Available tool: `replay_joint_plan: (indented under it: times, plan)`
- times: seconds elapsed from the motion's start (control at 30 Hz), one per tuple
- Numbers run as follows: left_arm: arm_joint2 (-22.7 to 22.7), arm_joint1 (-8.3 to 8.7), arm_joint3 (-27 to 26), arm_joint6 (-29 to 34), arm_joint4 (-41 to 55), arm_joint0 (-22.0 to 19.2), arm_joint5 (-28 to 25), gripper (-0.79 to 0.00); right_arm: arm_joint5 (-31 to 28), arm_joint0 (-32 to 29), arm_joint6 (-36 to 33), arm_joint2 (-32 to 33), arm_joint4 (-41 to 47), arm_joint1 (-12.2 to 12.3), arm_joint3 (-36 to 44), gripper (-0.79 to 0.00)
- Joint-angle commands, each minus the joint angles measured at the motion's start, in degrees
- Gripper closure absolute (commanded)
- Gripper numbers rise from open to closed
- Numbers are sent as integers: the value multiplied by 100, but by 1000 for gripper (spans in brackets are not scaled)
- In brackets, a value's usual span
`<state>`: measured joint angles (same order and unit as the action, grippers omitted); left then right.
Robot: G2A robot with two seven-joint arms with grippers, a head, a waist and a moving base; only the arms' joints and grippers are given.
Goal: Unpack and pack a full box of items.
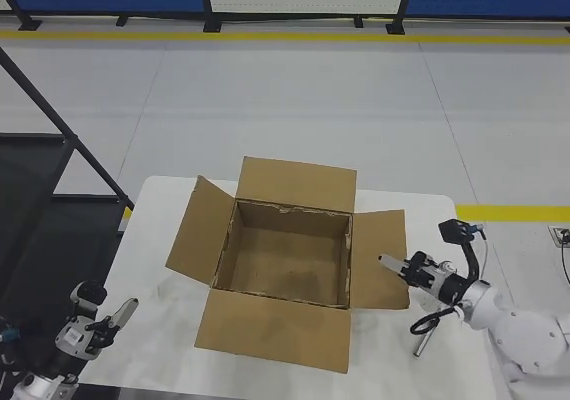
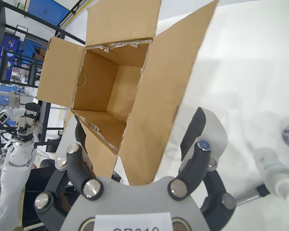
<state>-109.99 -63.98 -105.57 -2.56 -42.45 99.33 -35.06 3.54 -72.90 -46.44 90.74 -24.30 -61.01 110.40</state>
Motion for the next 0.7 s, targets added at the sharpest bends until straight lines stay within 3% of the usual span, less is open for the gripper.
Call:
replay_joint_plan:
  times: [0.0, 0.17, 0.33, 0.43, 0.67]
  plan:
    - [-5, 5, 14, 32, 18, -39, -53, -785, 130, -551, -16, 386, -273, 38, 511, -785]
    - [-1, 21, 56, 173, 55, -176, -181, -785, 425, -1661, -380, 1053, -1103, 109, 1363, -785]
    - [-25, 37, 54, 285, 83, -275, -269, -785, 828, -2390, -488, 1113, -2099, 121, 1723, -785]
    - [-76, 44, -11, 314, 111, -273, -324, -785, 1147, -2501, -557, 999, -2301, 109, 1693, -785]
    - [-159, 55, -118, 358, 78, -197, -477, -785, 1147, -2501, -557, 999, -2301, 109, 1693, -785]
